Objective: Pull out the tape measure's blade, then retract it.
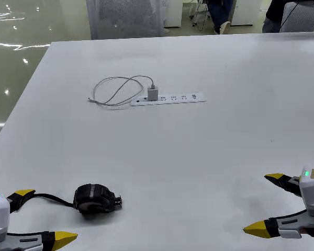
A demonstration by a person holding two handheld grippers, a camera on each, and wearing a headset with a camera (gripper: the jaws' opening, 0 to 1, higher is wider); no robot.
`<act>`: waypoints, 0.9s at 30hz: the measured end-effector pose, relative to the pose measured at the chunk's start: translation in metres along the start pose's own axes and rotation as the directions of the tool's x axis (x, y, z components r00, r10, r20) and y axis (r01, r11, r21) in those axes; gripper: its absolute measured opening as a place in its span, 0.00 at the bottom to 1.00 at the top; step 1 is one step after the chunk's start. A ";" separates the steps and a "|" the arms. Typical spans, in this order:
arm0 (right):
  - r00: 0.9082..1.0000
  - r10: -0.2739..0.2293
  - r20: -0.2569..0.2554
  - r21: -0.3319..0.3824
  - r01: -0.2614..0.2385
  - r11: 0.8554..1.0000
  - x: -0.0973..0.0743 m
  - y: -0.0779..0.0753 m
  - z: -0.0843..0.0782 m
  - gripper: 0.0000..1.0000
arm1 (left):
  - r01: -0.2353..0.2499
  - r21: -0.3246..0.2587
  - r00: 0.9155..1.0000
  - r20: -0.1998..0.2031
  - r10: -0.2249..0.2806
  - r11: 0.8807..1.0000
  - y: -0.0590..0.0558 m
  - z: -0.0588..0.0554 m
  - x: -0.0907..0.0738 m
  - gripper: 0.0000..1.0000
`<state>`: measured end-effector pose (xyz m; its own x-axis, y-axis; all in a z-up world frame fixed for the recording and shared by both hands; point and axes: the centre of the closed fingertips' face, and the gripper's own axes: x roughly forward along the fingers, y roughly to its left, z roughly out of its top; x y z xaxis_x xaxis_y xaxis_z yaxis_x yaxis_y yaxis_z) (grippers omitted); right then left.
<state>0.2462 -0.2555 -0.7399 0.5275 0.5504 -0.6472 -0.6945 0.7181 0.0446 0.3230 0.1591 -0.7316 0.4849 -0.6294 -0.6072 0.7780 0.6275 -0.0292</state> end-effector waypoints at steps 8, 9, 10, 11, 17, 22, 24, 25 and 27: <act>1.000 -0.005 -0.005 -0.033 0.005 0.999 -0.003 -0.005 0.005 0.99 | 0.003 0.009 1.000 -0.008 -0.003 1.000 -0.002 -0.003 -0.002 0.99; 1.000 -0.005 -0.009 -0.036 0.004 0.999 -0.003 -0.005 0.005 0.99 | 0.003 0.007 1.000 -0.008 -0.002 1.000 -0.002 -0.003 -0.002 0.99; 1.000 -0.003 -0.008 -0.037 0.003 0.999 -0.003 -0.005 0.005 0.99 | 0.002 0.007 1.000 -0.006 -0.002 1.000 -0.001 -0.003 -0.003 0.99; 1.000 0.000 -0.006 -0.036 -0.001 0.999 -0.002 -0.004 0.005 0.99 | 0.000 0.009 1.000 -0.006 0.000 1.000 -0.001 -0.002 -0.003 0.99; 1.000 0.005 -0.014 -0.043 -0.005 0.999 -0.002 -0.003 0.002 0.99 | -0.006 0.012 1.000 -0.007 0.006 1.000 0.000 -0.002 -0.004 0.99; 1.000 0.004 -0.024 -0.047 -0.006 0.999 -0.002 -0.003 -0.002 0.99 | -0.009 0.012 1.000 -0.010 0.010 1.000 0.002 -0.002 -0.004 0.99; 1.000 0.002 -0.022 -0.049 -0.003 0.999 -0.003 -0.004 -0.002 0.99 | -0.005 0.012 1.000 -0.014 0.005 1.000 0.001 -0.002 -0.004 0.99; 1.000 0.002 -0.022 -0.048 -0.003 0.999 -0.003 -0.004 -0.002 0.99 | -0.006 0.015 1.000 -0.013 0.007 1.000 0.001 -0.002 -0.004 0.99; 1.000 0.002 -0.021 -0.047 -0.003 0.999 -0.003 -0.004 -0.003 0.99 | -0.007 0.013 1.000 -0.013 0.007 1.000 0.002 -0.001 -0.005 0.99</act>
<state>0.2457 -0.2610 -0.7398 0.5155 0.5426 -0.6633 -0.7185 0.6954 0.0104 0.3219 0.1638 -0.7296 0.4849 -0.6190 -0.6178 0.7799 0.6257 -0.0147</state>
